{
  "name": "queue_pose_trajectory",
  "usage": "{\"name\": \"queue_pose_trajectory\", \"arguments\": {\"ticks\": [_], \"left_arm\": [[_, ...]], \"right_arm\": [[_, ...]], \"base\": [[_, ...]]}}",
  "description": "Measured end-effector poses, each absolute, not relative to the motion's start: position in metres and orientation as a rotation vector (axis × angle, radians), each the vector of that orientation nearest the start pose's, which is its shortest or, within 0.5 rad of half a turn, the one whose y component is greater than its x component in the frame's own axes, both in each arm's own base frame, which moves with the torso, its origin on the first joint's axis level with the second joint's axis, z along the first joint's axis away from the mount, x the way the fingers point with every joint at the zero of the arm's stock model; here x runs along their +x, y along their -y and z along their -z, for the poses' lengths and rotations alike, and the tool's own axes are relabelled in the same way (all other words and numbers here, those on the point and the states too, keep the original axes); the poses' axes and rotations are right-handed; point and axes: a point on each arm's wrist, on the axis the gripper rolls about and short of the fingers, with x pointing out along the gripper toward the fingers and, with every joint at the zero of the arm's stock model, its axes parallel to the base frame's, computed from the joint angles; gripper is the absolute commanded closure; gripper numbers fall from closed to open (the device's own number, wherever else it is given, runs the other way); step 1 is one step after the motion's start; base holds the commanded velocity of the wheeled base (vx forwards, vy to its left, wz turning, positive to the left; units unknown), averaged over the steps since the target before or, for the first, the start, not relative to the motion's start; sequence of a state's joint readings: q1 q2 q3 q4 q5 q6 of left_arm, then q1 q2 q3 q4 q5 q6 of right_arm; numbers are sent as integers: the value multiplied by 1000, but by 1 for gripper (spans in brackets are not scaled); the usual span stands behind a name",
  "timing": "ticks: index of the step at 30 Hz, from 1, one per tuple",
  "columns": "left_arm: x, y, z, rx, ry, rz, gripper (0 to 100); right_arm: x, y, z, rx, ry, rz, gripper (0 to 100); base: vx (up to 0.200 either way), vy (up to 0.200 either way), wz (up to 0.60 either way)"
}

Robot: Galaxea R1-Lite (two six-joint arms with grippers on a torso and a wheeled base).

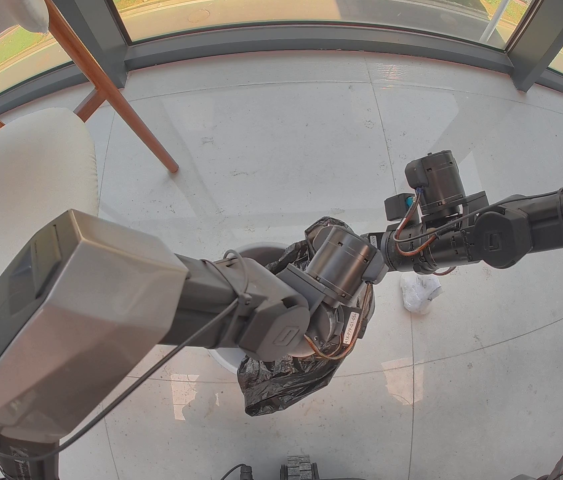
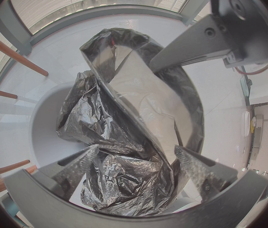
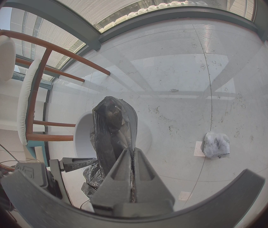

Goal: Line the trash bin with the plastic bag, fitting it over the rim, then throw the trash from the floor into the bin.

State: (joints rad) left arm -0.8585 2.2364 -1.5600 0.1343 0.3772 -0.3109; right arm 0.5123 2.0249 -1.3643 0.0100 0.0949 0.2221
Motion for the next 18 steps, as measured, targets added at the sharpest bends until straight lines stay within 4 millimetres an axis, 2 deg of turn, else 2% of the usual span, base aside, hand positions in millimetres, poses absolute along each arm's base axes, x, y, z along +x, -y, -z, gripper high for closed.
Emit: {"name": "queue_pose_trajectory", "arguments": {"ticks": [13,18], "left_arm": [[292,326,-104,193,-742,339,100],[300,319,-109,182,-737,320,100]], "right_arm": [[347,-197,-159,77,-689,-511,100],[347,-194,-157,78,-689,-505,100]], "base": [[0,0,0],[0,0,0]]}}
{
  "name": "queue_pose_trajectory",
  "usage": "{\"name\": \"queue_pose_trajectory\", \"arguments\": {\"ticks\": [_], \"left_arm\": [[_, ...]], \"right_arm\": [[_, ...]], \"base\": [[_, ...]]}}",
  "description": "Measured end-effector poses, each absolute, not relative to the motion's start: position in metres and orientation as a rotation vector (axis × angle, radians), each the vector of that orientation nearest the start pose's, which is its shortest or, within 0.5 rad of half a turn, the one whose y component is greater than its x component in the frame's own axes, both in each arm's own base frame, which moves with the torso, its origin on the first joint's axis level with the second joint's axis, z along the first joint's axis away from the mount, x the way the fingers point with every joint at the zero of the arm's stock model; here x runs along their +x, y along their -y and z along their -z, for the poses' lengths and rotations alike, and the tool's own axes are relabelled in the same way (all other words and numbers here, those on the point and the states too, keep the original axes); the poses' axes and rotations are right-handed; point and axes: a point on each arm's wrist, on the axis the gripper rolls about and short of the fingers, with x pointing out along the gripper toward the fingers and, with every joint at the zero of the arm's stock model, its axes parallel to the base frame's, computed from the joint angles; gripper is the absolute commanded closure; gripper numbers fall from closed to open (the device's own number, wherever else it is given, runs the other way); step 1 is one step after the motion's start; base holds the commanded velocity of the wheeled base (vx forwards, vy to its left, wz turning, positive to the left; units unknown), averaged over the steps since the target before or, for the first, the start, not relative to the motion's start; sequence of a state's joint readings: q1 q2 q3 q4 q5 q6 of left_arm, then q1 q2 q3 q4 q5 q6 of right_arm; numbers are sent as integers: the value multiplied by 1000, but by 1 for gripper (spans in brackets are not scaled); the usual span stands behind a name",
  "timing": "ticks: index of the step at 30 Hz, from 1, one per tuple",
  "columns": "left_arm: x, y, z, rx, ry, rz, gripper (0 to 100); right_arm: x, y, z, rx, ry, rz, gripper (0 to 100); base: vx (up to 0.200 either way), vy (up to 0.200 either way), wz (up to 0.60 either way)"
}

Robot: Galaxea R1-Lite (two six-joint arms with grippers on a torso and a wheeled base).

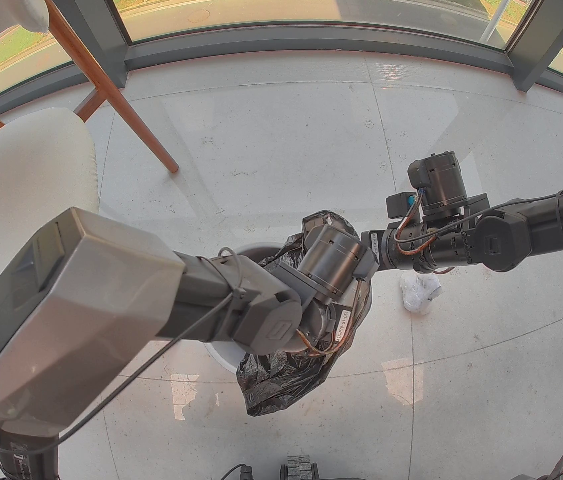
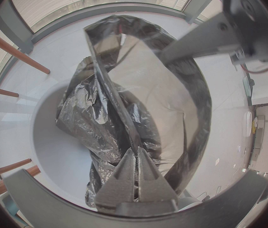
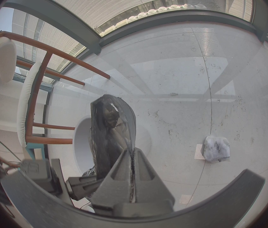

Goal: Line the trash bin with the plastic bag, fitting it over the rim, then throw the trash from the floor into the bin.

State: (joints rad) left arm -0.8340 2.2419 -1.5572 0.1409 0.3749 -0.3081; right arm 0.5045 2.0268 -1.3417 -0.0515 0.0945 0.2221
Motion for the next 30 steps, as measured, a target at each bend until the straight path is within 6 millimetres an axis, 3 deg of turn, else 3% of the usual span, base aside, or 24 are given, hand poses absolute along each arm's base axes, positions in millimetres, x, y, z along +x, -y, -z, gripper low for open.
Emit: {"name": "queue_pose_trajectory", "arguments": {"ticks": [14,22,30], "left_arm": [[325,255,-163,132,-724,204,100],[334,232,-174,140,-704,166,100],[343,203,-181,167,-699,126,100]], "right_arm": [[347,-190,-144,77,-703,-505,100],[360,-201,-141,109,-559,-536,100],[362,-206,-129,105,-579,-541,100]], "base": [[0,0,0],[0,0,0],[0,0,0]]}}
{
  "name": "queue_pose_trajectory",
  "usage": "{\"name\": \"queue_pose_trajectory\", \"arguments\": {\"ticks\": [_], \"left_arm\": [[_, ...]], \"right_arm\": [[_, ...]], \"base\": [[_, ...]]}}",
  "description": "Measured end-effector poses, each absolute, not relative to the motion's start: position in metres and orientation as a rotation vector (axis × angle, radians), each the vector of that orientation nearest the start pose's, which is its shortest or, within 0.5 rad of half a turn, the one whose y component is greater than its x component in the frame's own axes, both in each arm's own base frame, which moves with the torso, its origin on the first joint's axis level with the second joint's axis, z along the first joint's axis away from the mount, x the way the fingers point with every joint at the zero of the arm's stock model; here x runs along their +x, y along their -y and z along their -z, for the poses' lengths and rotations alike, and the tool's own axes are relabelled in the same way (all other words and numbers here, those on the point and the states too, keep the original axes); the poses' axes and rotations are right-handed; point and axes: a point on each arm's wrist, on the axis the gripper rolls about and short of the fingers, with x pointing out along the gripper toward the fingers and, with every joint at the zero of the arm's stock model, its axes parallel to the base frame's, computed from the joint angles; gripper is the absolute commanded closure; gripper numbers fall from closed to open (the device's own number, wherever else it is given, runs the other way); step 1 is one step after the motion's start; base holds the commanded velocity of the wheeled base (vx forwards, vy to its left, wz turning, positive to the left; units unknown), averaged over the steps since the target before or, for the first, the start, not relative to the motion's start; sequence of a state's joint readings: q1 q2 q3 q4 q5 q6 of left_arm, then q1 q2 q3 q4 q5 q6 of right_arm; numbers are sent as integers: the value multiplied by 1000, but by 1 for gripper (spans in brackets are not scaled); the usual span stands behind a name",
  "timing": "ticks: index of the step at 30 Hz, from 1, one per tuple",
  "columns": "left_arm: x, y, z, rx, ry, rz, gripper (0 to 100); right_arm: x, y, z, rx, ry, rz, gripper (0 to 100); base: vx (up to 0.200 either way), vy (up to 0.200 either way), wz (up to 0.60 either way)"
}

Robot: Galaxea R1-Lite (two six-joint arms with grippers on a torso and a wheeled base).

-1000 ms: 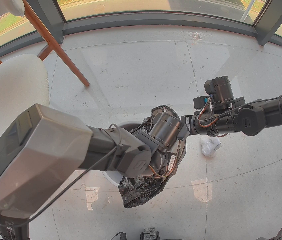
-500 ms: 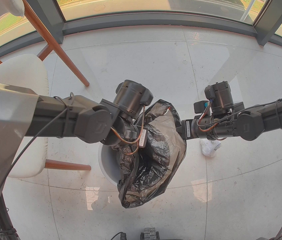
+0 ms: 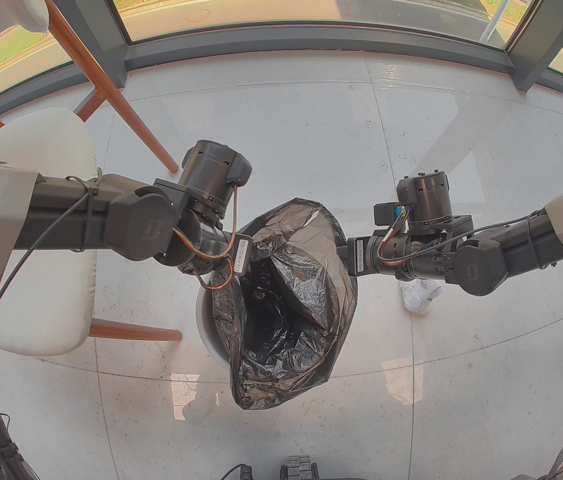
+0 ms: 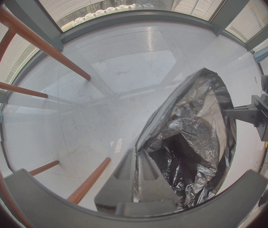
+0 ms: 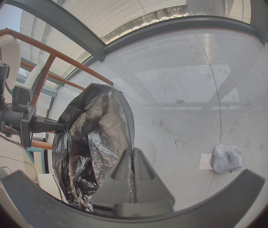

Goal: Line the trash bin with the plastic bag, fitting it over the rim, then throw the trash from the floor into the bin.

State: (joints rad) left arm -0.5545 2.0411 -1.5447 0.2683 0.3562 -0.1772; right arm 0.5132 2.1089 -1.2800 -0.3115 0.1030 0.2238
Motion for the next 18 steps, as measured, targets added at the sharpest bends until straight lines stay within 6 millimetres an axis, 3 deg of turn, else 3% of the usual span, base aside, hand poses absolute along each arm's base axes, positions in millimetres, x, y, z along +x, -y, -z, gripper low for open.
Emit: {"name": "queue_pose_trajectory", "arguments": {"ticks": [10,18], "left_arm": [[350,165,-177,183,-736,108,100],[351,155,-178,194,-739,113,100]], "right_arm": [[361,-205,-125,100,-588,-532,100],[364,-204,-126,106,-549,-528,100]], "base": [[0,0,0],[0,0,0]]}}
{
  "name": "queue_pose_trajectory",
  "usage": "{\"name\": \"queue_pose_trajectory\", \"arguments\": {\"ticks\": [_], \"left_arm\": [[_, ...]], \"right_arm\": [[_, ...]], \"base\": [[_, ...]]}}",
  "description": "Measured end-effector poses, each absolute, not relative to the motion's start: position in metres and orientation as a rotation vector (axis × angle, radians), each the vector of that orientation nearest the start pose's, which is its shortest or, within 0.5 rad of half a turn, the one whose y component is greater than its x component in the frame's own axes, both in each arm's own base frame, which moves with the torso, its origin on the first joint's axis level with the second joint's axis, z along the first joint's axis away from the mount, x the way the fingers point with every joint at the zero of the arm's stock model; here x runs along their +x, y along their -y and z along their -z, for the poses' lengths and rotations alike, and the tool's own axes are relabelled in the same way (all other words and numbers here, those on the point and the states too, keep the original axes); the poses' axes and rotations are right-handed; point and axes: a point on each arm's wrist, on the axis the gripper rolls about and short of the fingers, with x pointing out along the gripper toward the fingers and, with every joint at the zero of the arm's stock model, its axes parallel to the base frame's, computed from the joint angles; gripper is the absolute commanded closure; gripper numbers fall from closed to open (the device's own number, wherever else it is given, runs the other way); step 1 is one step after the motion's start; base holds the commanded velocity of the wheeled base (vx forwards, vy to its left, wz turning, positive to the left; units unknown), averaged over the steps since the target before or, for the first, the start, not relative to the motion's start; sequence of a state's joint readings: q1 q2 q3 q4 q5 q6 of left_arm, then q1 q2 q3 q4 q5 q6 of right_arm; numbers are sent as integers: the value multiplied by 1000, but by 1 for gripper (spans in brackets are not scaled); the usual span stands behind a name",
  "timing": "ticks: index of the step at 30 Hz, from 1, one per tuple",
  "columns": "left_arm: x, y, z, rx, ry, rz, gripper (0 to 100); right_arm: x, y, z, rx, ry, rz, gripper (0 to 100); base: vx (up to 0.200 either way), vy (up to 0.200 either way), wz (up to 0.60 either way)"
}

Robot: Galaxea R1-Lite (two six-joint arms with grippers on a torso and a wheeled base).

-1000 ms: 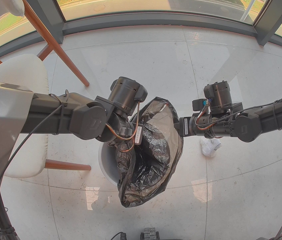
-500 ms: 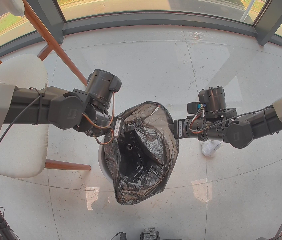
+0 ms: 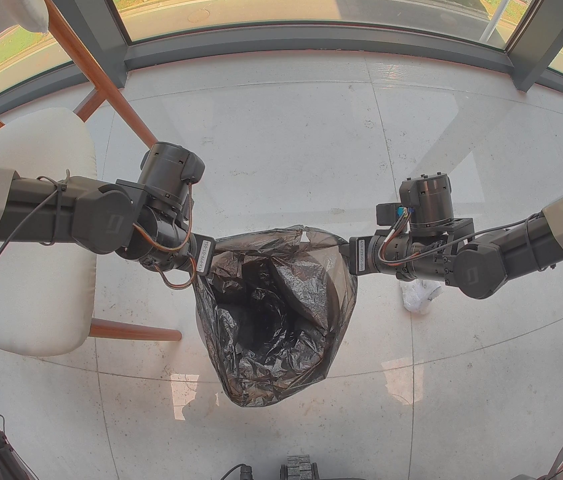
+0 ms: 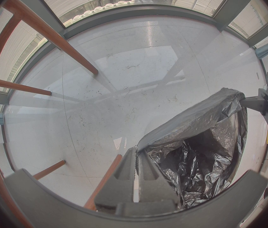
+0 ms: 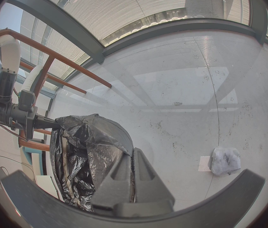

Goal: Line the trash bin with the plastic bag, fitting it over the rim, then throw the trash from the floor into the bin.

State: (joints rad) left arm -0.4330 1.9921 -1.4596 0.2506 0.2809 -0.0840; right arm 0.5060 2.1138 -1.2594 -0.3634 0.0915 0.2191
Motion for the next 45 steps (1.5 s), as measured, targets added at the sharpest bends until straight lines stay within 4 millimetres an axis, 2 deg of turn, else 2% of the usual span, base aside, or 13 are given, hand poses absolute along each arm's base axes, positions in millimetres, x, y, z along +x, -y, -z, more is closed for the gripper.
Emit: {"name": "queue_pose_trajectory", "arguments": {"ticks": [3,4,9,14,22,23,28,35,39,45], "left_arm": [[354,149,-180,203,-736,127,100],[355,145,-180,206,-739,133,100],[354,141,-181,204,-743,129,100],[353,140,-183,198,-738,134,100],[353,139,-181,185,-713,162,100],[353,139,-180,188,-706,164,0],[353,132,-173,240,-703,180,0],[347,111,-163,289,-726,190,0],[336,101,-158,312,-754,206,0],[309,105,-144,327,-806,255,0]], "right_arm": [[364,-204,-126,105,-546,-530,100],[364,-204,-126,101,-545,-531,0],[364,-205,-127,105,-537,-531,0],[359,-204,-140,126,-510,-534,0],[324,-183,-156,170,-525,-528,0],[319,-180,-158,172,-526,-526,0],[286,-157,-173,185,-510,-515,0],[245,-107,-184,214,-487,-440,0],[230,-86,-185,230,-473,-396,0],[218,-75,-187,240,-458,-372,0]], "base": [[0,0,0],[0,0,0],[0,0,0],[0,0,0],[0,0,0],[0,0,0],[0,0,0],[0,0,0],[0,0,0],[0,0,0]]}}
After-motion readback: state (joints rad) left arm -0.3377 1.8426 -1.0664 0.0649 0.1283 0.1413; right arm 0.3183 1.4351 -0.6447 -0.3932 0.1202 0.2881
